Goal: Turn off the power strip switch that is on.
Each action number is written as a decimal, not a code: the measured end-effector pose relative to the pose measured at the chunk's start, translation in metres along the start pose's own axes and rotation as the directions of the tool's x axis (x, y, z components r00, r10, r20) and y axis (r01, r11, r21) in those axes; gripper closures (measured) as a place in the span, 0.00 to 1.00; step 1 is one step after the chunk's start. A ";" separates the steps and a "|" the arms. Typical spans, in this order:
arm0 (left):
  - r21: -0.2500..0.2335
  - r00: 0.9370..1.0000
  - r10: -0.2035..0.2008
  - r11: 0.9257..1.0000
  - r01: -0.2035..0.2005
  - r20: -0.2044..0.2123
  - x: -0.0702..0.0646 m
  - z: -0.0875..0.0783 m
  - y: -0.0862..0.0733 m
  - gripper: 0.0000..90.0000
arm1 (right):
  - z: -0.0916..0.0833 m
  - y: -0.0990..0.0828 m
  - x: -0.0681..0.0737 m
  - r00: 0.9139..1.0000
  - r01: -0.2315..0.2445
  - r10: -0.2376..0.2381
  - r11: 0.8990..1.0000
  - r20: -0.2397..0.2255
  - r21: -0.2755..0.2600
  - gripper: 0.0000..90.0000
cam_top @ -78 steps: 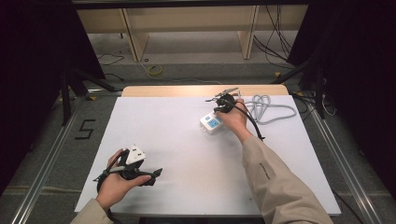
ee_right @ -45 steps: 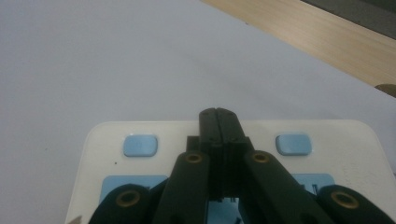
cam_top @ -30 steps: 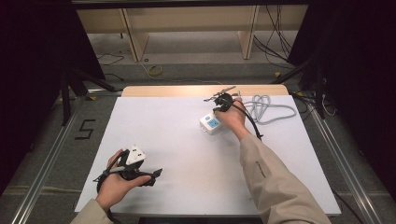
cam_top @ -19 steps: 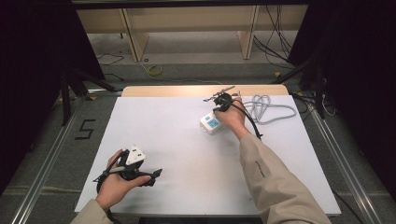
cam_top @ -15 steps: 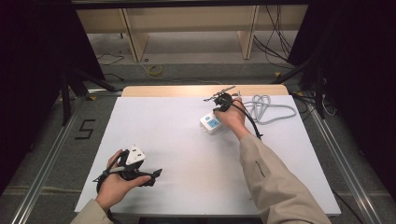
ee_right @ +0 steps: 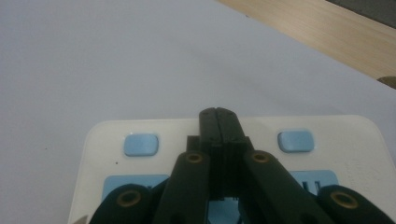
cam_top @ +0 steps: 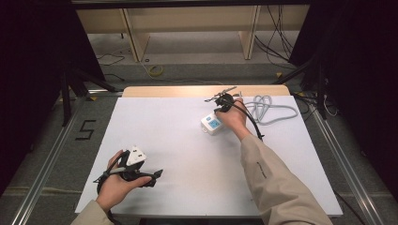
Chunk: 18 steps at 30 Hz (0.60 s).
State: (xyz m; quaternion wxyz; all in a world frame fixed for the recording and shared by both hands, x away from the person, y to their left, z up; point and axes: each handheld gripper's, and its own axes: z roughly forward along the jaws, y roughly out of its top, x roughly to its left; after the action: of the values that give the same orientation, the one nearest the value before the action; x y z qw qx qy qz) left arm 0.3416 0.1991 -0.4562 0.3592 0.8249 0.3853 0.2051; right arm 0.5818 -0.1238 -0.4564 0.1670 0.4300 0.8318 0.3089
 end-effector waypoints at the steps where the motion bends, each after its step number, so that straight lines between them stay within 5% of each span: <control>1: 0.000 1.000 0.000 1.000 0.000 0.000 0.000 0.000 0.000 0.10 | 0.000 0.000 0.000 1.000 0.000 0.000 1.000 0.000 0.000 1.00; 18: 0.002 1.000 0.006 1.000 -0.006 0.000 0.000 -0.001 0.000 0.10 | 0.000 -0.001 0.002 1.000 -0.010 0.010 1.000 0.011 -0.007 1.00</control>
State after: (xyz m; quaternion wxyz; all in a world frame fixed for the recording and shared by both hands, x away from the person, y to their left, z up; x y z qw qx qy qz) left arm 0.3412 0.1992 -0.4556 0.3577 0.8263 0.3832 0.2059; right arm 0.5804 -0.1230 -0.4565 0.1717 0.4353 0.8275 0.3103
